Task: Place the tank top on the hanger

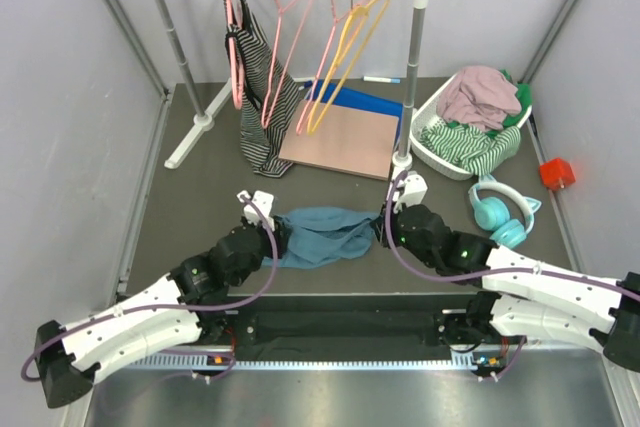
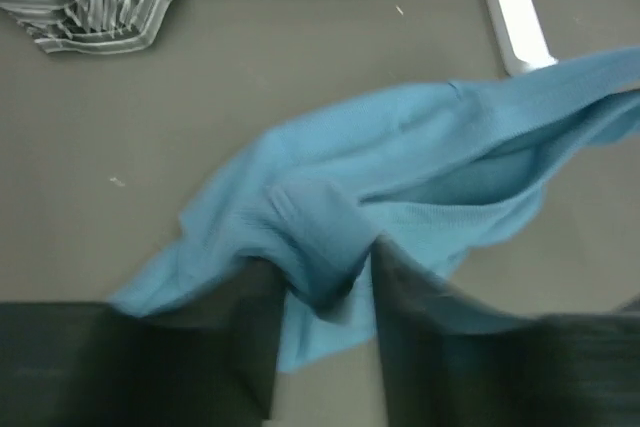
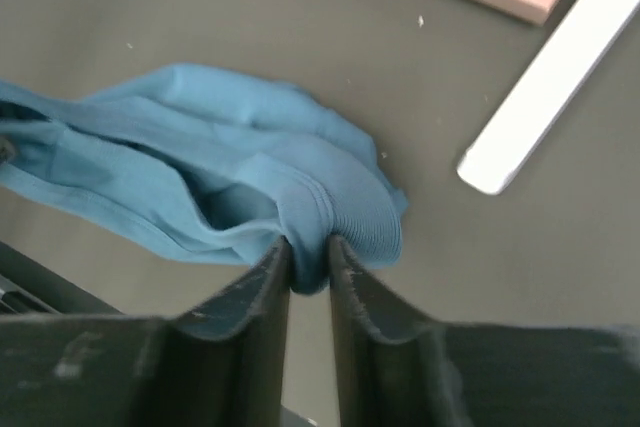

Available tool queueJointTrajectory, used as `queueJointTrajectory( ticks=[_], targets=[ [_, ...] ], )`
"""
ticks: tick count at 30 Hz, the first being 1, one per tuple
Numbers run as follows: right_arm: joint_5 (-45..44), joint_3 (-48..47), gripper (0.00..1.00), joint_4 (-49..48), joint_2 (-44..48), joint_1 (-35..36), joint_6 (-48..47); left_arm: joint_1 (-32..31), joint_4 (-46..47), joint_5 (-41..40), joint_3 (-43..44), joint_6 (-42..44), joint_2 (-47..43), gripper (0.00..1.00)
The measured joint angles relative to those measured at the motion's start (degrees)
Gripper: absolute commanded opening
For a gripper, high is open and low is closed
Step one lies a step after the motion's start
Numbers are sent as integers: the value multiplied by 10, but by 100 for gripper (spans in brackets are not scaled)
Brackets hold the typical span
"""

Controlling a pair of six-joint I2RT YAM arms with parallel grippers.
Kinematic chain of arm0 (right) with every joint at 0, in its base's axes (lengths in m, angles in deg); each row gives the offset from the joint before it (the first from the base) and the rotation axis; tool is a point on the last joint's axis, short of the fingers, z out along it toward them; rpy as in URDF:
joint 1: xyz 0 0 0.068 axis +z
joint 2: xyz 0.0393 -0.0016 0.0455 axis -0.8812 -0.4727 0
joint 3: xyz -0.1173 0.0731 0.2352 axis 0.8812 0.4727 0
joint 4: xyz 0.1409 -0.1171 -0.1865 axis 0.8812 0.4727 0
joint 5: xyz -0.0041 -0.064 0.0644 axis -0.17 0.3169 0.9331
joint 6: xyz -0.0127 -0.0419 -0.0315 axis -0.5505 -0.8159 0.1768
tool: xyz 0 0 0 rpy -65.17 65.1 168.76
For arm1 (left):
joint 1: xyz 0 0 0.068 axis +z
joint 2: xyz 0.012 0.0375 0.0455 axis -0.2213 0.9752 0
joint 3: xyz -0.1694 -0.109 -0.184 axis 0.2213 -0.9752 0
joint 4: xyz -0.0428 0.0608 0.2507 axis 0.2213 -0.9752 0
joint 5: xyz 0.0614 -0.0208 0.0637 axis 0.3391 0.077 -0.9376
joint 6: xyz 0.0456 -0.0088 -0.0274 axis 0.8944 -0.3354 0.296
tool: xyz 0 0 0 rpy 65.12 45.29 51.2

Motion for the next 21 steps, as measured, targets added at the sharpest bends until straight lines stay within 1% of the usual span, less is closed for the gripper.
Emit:
queueJointTrajectory(
  ticks=[2, 3, 4, 6, 9, 12, 17, 21],
  targets=[
    [-2, 6, 53, 5, 1, 0, 16, 0, 2, 16, -8, -6, 9, 78],
    [-4, 6, 62, 8, 1, 0, 23, 0, 4, 20, -10, -9, 16, 95],
    [-6, 7, 65, 12, 1, 0, 26, 0, 4, 21, -10, -10, 22, 99],
    [-12, 6, 70, 18, 1, 0, 32, 0, 5, 19, -10, -12, 41, 99],
    [-21, -2, 72, 46, 2, 0, 30, 0, 5, 11, -7, -10, 62, 99],
    [-26, -32, 72, 77, 10, 0, 21, 3, 9, 2, 8, -3, 81, 99],
    [-39, -113, 76, 102, 54, 0, -9, 20, 44, -20, 18, 8, 93, 99],
    [-50, -197, 78, 91, 75, 0, -44, 24, 87, -37, -8, 10, 76, 99]
  ],
)
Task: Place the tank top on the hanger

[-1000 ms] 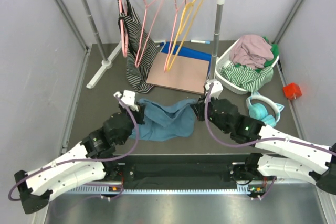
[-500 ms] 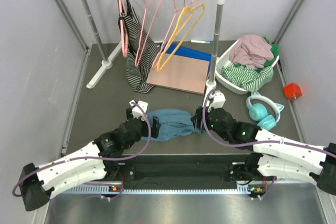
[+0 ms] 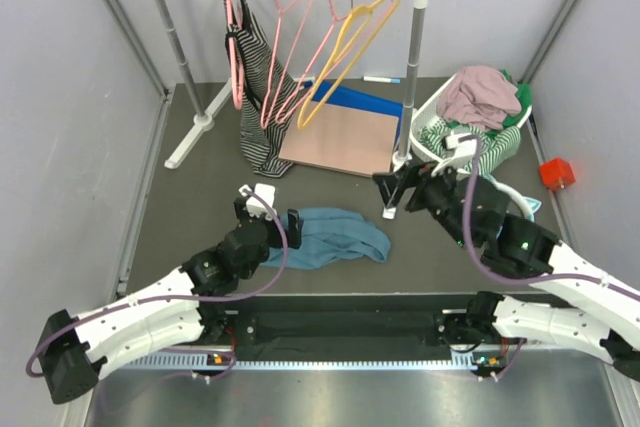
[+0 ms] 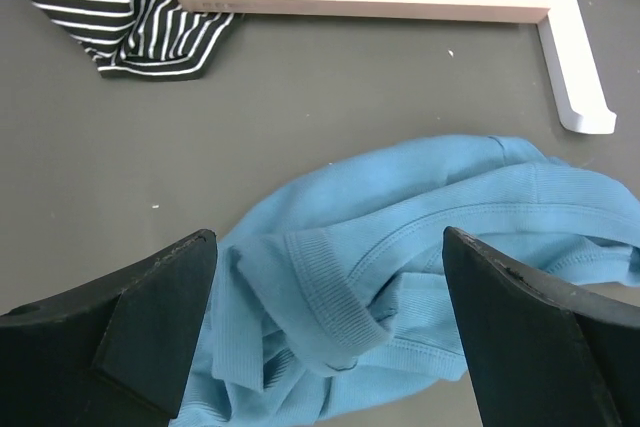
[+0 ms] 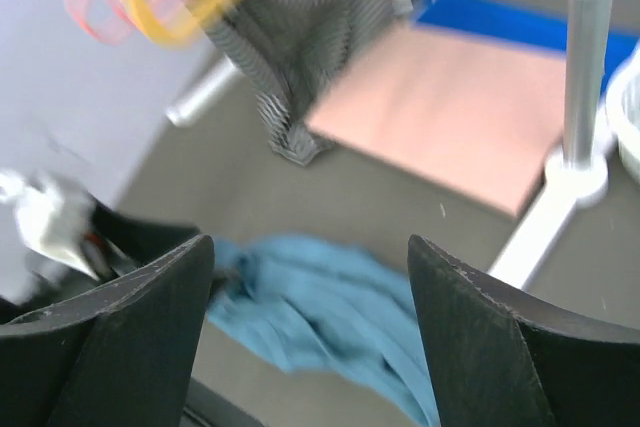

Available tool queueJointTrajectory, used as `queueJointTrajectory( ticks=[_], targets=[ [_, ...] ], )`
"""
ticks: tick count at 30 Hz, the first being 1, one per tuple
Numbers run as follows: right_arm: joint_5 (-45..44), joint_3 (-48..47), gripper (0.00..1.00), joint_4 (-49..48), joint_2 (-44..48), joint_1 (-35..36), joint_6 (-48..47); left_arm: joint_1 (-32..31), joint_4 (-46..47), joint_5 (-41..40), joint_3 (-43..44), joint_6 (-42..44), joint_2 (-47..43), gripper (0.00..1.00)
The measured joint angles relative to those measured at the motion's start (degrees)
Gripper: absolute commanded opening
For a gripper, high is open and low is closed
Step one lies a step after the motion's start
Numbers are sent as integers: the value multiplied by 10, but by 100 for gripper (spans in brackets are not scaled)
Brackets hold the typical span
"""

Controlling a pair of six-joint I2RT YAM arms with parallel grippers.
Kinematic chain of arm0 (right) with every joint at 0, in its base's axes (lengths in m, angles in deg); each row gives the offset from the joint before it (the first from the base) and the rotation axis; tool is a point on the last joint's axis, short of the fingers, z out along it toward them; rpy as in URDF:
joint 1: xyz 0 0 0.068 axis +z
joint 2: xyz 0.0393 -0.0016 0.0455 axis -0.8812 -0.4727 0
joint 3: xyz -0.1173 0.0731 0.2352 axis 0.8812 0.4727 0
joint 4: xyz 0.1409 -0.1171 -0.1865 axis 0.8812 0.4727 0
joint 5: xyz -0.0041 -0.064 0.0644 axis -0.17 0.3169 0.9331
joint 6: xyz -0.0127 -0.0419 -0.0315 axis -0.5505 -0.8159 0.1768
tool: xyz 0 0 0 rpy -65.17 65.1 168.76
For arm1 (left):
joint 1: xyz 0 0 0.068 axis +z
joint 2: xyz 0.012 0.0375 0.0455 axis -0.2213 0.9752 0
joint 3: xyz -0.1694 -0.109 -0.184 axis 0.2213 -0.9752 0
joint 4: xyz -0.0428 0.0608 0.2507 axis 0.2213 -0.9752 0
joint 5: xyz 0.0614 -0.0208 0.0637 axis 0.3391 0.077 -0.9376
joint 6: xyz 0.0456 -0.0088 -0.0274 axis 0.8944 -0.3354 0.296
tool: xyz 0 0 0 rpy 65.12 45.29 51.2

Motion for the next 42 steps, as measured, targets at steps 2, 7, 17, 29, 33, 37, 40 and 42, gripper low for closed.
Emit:
queueJointTrajectory(
  ticks=[2, 7, 17, 29, 33, 37, 40, 42],
  targets=[
    [-2, -37, 79, -16, -8, 0, -17, 0, 4, -4, -10, 0, -11, 99],
    [8, -145, 79, -79, -83, 0, -64, 0, 8, -10, -29, -5, -50, 99],
    [64, -297, 78, -165, -304, -10, -107, 0, 2, -21, -34, -19, -96, 99],
    [148, -330, 76, -238, -396, -95, -31, 0, -12, -23, -35, -25, -122, 99],
    [164, -351, 75, -259, -429, -105, -10, 0, -15, -22, -35, -29, -126, 99],
    [173, -384, 74, -261, -469, -107, 3, 0, -19, -22, -36, -31, -130, 99],
    [173, -395, 71, -261, -492, -110, 10, 0, -20, -22, -36, -31, -133, 99],
    [172, -395, 67, -260, -502, -111, 15, 0, -20, -23, -36, -31, -135, 99]
  ],
)
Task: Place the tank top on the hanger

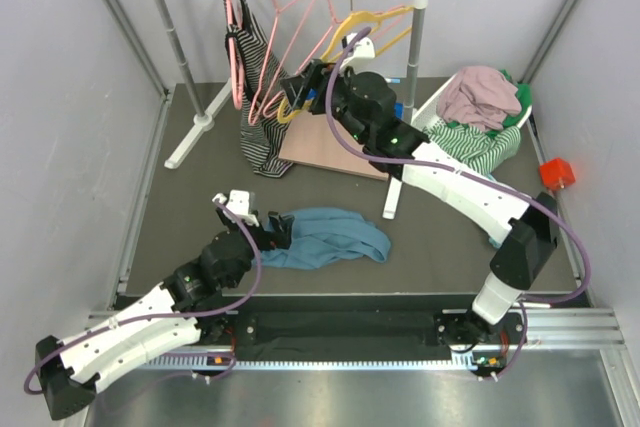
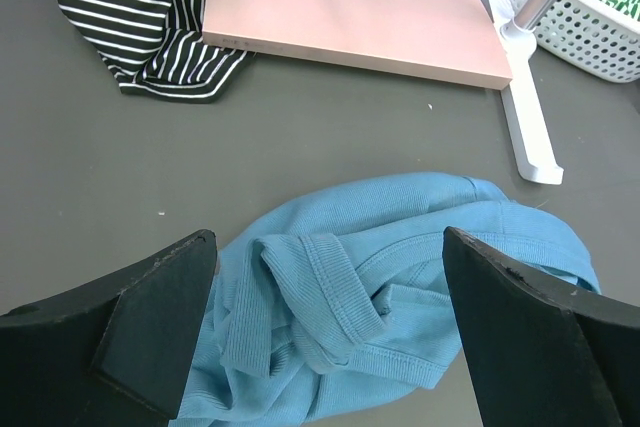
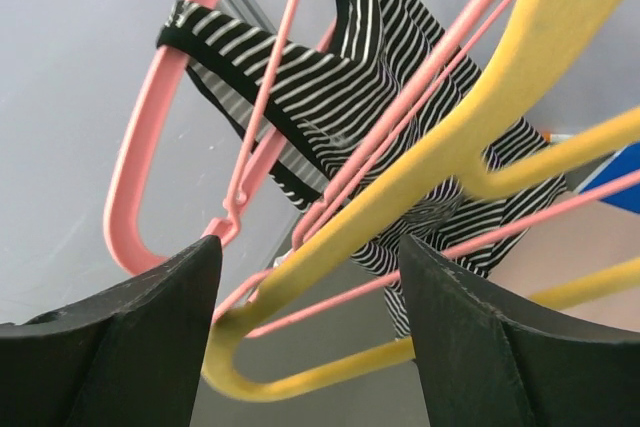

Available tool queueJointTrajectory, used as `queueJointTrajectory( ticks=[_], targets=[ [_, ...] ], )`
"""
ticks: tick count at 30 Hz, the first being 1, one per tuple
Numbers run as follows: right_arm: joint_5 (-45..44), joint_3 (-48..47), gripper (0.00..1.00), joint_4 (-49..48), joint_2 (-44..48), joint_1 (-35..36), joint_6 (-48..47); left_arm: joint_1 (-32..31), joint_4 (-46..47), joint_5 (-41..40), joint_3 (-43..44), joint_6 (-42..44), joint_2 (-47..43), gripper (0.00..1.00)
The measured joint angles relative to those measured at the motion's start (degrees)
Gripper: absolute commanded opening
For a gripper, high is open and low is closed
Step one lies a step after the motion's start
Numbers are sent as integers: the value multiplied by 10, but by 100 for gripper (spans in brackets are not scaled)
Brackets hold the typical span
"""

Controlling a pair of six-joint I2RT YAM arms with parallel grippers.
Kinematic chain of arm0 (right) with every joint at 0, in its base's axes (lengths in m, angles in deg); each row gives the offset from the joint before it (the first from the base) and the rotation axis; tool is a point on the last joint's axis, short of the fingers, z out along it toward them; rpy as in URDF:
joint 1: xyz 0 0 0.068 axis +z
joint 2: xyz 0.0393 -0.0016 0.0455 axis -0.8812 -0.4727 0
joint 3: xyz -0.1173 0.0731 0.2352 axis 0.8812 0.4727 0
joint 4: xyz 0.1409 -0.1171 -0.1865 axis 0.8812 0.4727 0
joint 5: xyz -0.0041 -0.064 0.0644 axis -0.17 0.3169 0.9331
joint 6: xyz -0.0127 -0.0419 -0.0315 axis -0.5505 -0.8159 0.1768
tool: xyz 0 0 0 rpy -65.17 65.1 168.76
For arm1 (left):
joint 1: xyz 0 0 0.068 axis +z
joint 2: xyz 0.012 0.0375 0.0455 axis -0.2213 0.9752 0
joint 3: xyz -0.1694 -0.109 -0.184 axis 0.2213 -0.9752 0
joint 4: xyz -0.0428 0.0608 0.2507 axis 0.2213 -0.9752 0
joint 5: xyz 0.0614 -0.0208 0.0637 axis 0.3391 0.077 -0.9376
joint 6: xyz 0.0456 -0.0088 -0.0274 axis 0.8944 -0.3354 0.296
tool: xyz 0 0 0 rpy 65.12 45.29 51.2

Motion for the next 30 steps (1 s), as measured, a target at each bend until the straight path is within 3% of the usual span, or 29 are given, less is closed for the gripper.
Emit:
queueJointTrajectory(
  ticks=[10, 30],
  targets=[
    [-6, 17, 58, -20, -4, -1, 17, 0, -1, 0, 0, 0, -6, 99],
    [10, 71, 57, -69, 24, -10, 40, 0, -2, 0, 0, 0, -12, 99]
  ],
)
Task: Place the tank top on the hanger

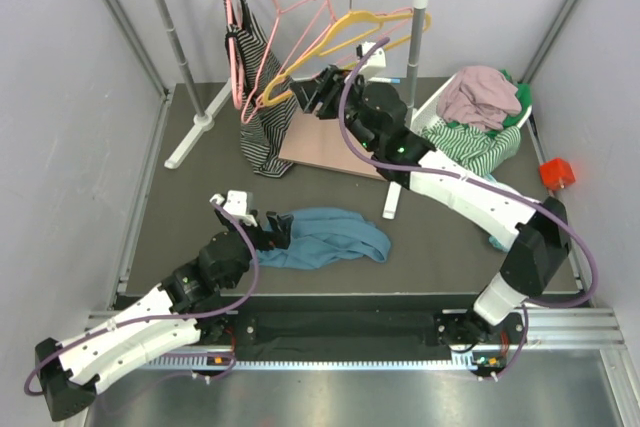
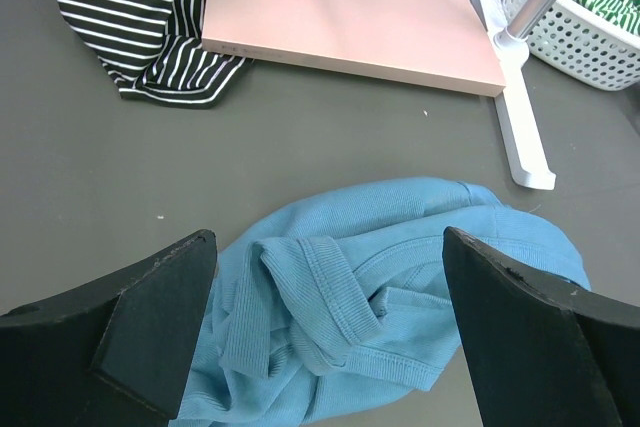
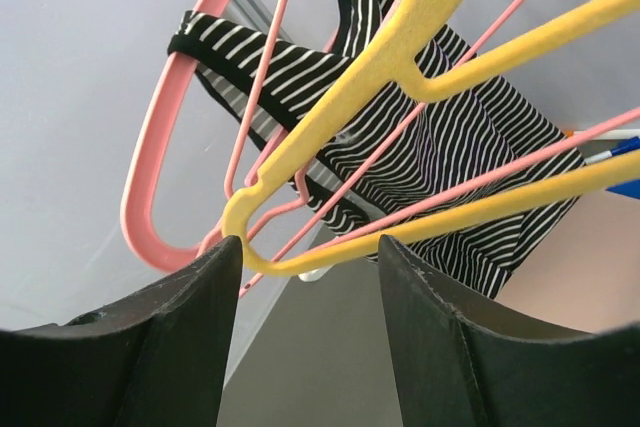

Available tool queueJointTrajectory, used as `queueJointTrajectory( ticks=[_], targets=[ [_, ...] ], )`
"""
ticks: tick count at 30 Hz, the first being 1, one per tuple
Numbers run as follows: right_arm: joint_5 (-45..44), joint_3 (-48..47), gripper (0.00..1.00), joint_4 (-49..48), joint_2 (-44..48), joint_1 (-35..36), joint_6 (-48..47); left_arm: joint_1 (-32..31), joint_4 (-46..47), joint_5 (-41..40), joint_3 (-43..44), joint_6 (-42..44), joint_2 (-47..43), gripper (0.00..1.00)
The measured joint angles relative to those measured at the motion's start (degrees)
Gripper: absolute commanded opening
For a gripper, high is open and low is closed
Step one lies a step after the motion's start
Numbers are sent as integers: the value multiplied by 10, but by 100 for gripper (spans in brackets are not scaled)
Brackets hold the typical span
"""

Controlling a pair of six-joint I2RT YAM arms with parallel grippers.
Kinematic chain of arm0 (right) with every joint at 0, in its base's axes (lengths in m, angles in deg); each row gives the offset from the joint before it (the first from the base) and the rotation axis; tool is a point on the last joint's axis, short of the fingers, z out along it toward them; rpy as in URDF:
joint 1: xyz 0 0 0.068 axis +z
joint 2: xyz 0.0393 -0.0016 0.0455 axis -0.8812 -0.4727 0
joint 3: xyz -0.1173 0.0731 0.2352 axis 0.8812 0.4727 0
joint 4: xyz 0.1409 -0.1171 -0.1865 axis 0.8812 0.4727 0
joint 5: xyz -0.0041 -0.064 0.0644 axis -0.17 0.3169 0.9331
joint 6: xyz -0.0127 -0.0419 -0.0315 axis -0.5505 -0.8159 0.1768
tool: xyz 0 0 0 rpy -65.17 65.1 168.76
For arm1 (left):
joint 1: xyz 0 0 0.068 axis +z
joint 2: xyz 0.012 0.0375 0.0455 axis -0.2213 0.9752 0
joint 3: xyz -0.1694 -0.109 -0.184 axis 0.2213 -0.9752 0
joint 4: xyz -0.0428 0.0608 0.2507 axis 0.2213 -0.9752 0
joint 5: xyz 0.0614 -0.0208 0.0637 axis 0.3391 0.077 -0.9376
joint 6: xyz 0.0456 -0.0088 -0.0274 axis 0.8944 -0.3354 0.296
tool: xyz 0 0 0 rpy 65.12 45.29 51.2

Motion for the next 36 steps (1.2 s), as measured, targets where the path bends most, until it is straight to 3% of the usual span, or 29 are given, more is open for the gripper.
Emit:
queueJointTrajectory(
  ticks=[7, 14, 36],
  targets=[
    [4, 53, 60, -31, 54, 0, 14, 0, -1, 0, 0, 0, 0, 99],
    [-6, 46, 60, -37, 86, -19, 8, 0, -1, 0, 0, 0, 0, 99],
    [14, -66, 59, -12, 5, -93, 3, 0, -1, 0, 0, 0, 0, 99]
  ],
)
